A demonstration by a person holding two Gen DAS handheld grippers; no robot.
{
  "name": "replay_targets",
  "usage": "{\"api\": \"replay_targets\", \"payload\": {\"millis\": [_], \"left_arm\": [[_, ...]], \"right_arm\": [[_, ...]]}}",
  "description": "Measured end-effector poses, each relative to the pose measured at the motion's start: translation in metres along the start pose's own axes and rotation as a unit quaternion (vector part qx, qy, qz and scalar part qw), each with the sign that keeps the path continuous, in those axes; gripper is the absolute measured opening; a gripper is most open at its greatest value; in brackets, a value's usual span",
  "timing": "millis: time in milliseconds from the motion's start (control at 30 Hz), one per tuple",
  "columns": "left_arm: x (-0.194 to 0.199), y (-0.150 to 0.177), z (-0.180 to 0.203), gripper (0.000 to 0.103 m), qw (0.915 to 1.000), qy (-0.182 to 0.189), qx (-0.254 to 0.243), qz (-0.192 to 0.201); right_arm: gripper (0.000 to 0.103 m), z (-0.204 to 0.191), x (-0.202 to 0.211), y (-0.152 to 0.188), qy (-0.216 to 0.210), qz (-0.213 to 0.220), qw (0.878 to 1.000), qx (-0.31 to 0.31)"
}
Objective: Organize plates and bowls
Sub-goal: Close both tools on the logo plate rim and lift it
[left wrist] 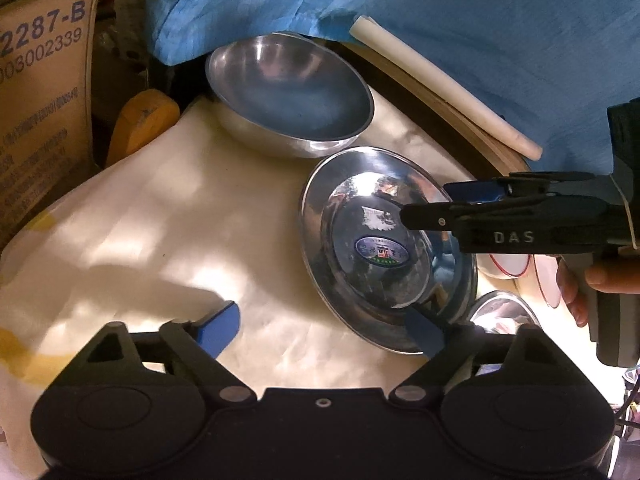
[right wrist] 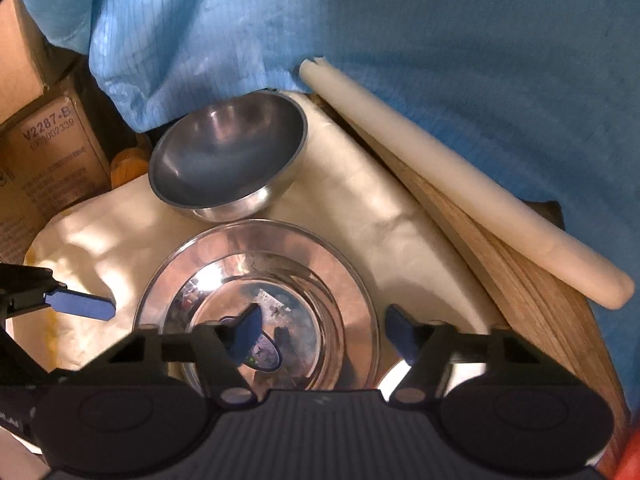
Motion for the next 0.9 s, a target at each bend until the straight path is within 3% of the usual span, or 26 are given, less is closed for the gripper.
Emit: {"api": "replay_targets", "payload": {"millis": [167,433,500,900], "left_arm": [[0.0,-0.003,-0.001,0.068,1.0,0.002,0.005,0.004],[-0.007,-0.001,0.004,0.03,0.9996,0.026,0.006,-0.007],[-0.008,-0.001,0.005,0.025,0.9995,0.03,0.012,-0.007],[0.001,0.002,-0.006,0.017,0.9965,0.033,0.076,0.01]], "right_arm": [[0.053,0.002,-0.003,0.001,0.012,-0.002,1.0,-0.004],[0.041,0.004,-0.007,0.004,0.032,-0.009,0.999,-0.008],[0.035,0.004,-0.006,0.003,0.033,-0.007,0.999,-0.012],[0.031,0.003,-0.001,0.007,0.017,0.001,0.999,-0.044]]}}
Point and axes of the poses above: each gripper's, at about its wrist camera, not at the fingertips, and x roughly against the way its jaws point, z to its right, y to its underside, the point moved 8 cm from there along -x, roughly the way its jaws point, and after that the axes turned 11 degrees about -z, right-handed, at the moved point
